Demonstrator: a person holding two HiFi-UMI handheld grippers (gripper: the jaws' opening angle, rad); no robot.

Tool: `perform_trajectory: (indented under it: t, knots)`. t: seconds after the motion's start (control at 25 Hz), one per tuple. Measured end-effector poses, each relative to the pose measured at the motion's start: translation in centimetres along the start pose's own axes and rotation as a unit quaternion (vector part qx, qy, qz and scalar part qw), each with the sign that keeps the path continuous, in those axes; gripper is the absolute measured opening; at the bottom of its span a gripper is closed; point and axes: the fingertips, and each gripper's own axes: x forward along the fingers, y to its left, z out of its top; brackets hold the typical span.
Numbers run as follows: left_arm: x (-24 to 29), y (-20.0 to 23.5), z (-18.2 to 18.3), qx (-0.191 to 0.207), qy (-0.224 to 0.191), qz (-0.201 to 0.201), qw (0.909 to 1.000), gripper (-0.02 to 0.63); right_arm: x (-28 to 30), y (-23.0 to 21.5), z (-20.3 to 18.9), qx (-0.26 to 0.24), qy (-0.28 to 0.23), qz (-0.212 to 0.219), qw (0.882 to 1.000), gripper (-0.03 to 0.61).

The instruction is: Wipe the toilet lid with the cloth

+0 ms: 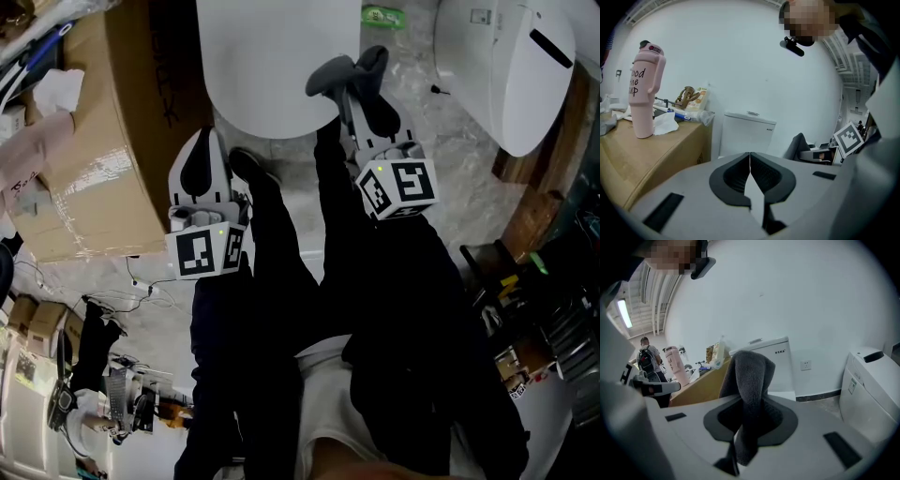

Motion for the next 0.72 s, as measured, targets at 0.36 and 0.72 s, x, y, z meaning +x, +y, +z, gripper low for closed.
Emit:
perform_trajectory:
  t: [0.36, 0.72]
  knots:
    - [0.9, -1.5, -0.7, -0.002, 0.014, -0.01, 0.9998, 0.017, 5.4, -5.0, -0.5, -0.21, 0.055, 0.023, 0.976, 0.064]
    - [2.6, -2.2, -1.3, -0.013, 0.038, -0.011, 0.9991, 0.017, 13.4, -9.8, -2.9, -0.467, 0.165, 0.096, 0.864, 0.063]
